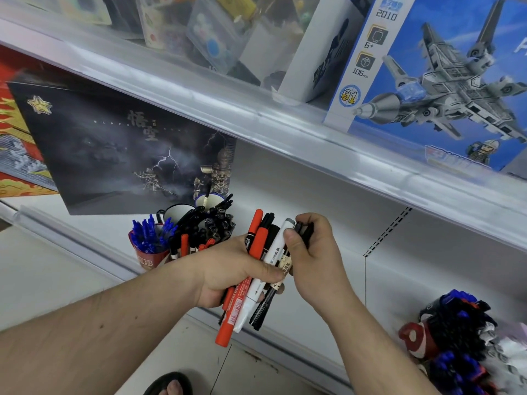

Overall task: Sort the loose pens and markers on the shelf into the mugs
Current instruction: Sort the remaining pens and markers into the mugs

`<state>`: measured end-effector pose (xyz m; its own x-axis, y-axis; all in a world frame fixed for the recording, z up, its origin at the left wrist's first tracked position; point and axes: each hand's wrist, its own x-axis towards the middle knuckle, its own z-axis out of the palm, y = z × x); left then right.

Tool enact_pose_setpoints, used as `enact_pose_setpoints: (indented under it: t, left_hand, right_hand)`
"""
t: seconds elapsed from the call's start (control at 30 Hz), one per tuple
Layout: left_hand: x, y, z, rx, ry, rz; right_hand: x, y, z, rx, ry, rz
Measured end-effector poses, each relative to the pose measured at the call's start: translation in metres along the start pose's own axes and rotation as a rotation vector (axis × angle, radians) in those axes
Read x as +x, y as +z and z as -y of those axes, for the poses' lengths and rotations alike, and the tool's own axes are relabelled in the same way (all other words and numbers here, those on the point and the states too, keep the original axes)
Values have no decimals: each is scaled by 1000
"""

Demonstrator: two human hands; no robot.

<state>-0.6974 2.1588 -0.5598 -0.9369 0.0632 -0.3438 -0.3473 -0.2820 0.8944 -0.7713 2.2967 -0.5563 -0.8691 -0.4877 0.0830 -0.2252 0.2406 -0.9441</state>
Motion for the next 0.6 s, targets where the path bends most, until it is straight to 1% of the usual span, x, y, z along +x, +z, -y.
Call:
enact_pose_setpoints:
  t: [0.1,0.2,0.27,0.37,0.47,0.6]
  left_hand:
    - [-3,-1,0,-3,-5,35]
    - [-3,0,-1,14,11,6]
    - [-2,1,-2,38,23,-7]
    - [-1,-3,-3,80,18,-62]
    - [1,-11,-2,188,-27,-145]
    - [-1,-23,-2,283,-40,-226]
  right_hand:
    - [-1,0,0,-4,8,48]
    - [-2,-3,2,-86,-33,83]
    - [-2,-3,3,-128,-28,98]
    - [1,-3,4,-136,27,98]
    - [7,-5,8,-60,119,59]
    - [15,1,6,32,206,119]
